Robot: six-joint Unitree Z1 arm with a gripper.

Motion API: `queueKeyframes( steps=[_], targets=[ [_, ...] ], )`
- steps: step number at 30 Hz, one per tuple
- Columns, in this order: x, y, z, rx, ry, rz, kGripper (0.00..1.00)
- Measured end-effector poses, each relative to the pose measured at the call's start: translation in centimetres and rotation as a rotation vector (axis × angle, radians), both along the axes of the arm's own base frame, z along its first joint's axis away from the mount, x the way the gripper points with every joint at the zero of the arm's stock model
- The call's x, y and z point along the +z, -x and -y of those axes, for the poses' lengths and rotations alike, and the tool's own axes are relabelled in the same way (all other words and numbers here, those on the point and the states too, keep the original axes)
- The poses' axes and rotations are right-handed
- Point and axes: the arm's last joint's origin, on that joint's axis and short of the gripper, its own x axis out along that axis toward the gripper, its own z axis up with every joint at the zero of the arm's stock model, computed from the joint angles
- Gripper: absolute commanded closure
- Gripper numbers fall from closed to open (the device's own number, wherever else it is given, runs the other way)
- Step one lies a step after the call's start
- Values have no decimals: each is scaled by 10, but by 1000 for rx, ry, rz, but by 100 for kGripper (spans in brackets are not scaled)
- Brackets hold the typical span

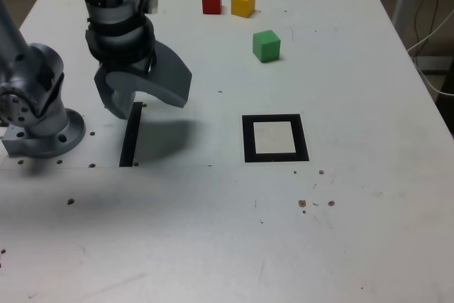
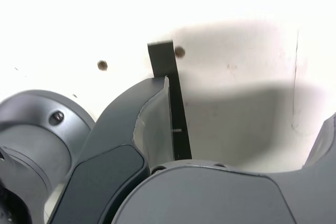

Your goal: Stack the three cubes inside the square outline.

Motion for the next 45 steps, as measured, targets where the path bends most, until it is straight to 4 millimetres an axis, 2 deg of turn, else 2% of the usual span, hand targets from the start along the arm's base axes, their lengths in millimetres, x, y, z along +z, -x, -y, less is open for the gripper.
queueKeyframes(
  steps=[11, 22, 30, 36, 42, 45],
  targets=[
    [-1, 12, 3, 4, 73, -100, 1],
    [6, 7, 4, 9, 111, -93, 1],
    [32, -7, -2, 25, 74, -62, 1],
    [52, -15, -19, 35, 14, -52, 1],
    [83, -34, -42, -31, -42, -64, 0],
    [88, -40, -54, -36, -34, -103, 0]
  ],
)
